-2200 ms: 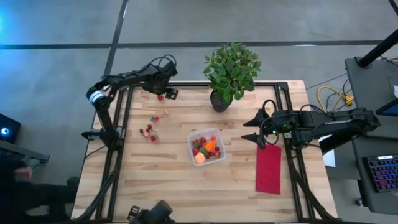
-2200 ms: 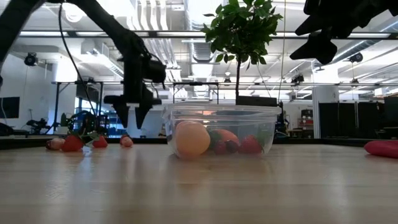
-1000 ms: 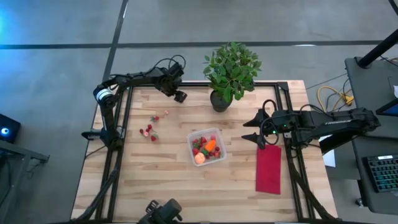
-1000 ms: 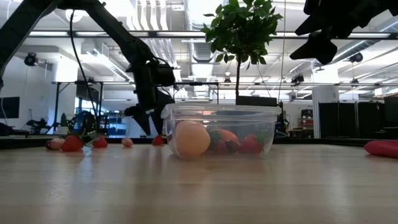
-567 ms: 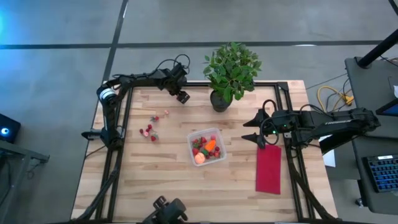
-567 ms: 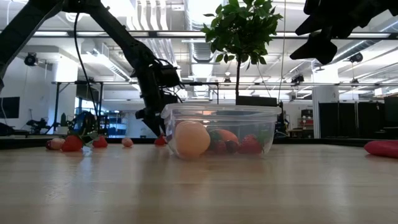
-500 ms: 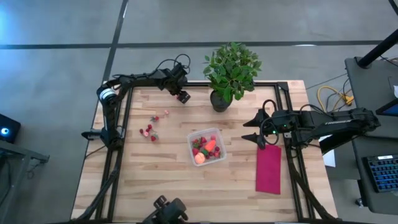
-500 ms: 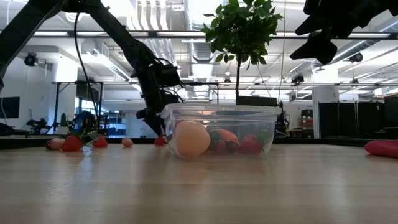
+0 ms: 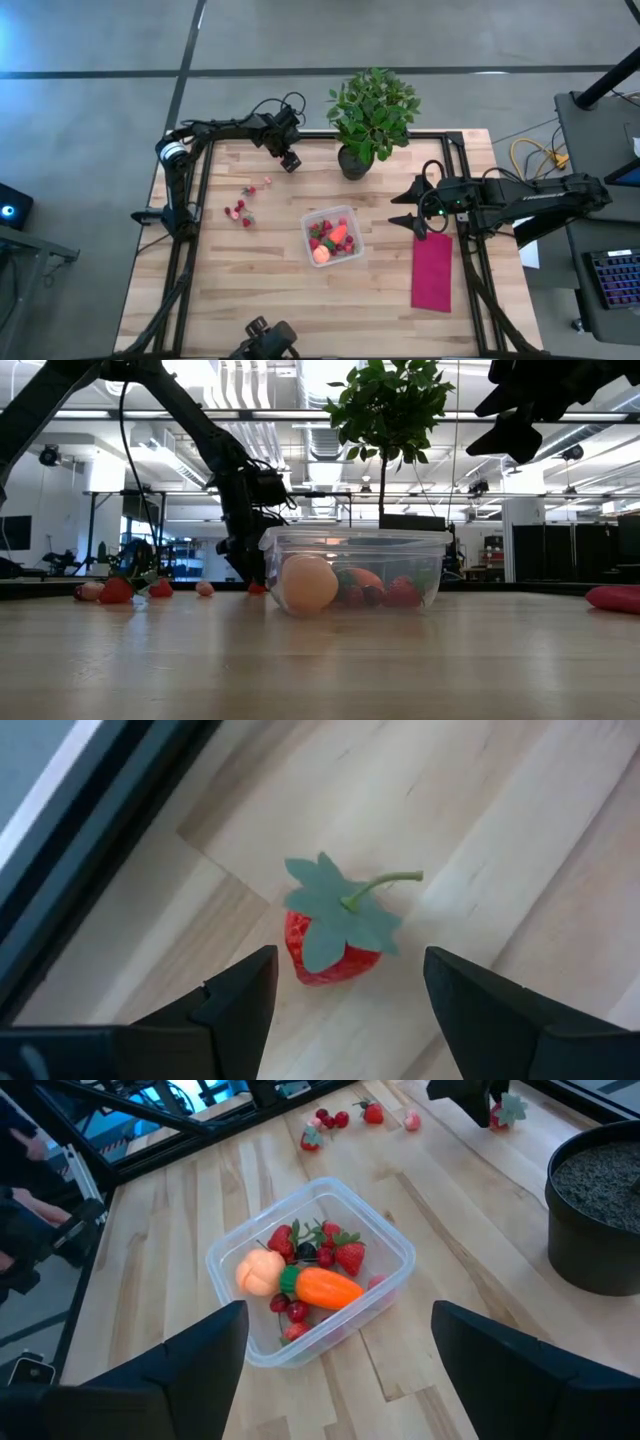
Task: Pick and placing Produce into tupperware
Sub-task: Put the red strawberry into the transparent bin
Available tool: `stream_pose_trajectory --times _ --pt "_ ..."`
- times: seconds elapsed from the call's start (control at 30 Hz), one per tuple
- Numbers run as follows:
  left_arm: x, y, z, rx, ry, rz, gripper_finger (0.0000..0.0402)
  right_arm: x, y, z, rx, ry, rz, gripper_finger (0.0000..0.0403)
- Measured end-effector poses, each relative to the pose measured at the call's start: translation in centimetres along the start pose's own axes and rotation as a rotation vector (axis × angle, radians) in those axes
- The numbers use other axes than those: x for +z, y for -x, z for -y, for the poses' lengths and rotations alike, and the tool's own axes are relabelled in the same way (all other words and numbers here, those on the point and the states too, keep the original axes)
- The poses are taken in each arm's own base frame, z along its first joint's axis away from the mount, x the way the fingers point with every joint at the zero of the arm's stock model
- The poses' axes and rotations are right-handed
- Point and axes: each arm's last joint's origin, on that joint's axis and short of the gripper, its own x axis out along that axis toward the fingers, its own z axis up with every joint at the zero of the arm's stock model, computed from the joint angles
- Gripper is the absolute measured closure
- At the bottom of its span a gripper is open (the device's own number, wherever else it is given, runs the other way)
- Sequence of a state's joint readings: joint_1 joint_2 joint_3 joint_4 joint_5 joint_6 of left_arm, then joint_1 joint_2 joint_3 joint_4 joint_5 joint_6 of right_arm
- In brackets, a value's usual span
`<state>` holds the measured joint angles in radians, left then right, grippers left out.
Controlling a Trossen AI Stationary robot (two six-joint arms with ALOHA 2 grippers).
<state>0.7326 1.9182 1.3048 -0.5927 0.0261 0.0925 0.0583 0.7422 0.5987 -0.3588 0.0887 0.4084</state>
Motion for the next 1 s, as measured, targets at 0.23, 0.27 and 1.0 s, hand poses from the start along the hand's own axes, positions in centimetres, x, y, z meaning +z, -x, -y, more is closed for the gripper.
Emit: stream_pose_trajectory --times 0.23,0.27,1.0 --pt "0.3 0.0 0.0 0.001 -0.002 0.037 0.0165 0.0 0.0 0.0 0.000 0.000 0.000 0.0090" --pt "0.4 0.0 0.0 -0.001 -0.003 0.037 0.0165 0.0 0.0 0.0 0.000 0.000 0.000 0.0090" --pt "0.7 -0.8 0.0 -0.014 0.004 0.030 0.0282 0.0 0.0 0.0 0.000 0.000 0.000 0.0093"
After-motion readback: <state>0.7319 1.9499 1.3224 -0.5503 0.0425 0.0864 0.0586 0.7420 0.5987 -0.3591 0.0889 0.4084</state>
